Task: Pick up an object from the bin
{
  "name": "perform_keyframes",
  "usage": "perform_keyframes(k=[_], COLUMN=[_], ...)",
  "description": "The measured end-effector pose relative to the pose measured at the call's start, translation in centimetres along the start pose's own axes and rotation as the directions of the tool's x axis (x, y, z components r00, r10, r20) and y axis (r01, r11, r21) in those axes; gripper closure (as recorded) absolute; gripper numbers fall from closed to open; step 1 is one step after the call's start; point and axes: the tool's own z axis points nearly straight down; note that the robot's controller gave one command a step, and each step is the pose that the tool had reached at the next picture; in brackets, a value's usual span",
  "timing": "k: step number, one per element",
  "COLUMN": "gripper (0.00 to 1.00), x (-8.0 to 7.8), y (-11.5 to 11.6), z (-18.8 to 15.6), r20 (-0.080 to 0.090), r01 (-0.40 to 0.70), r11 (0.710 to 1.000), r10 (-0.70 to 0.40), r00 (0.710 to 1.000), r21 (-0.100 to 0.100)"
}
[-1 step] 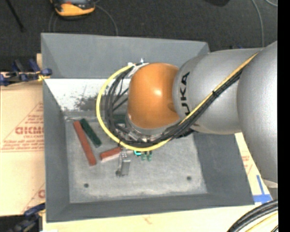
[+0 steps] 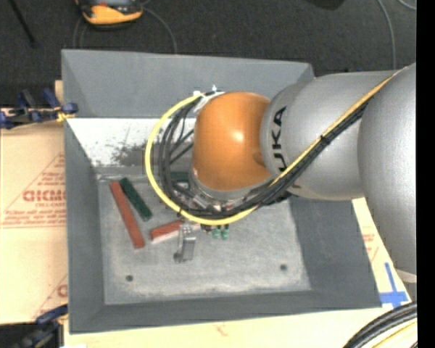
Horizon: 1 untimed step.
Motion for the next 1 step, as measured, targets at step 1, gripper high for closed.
perform_keyframes(k=[1], gripper=[0.0], x=[-2.98], y=[-2.49], z=[6.72], r20=[0.006], r01=[-0.061], r11=[0.998], r10=[0.061], r00=[0.998], r21=[-0.001])
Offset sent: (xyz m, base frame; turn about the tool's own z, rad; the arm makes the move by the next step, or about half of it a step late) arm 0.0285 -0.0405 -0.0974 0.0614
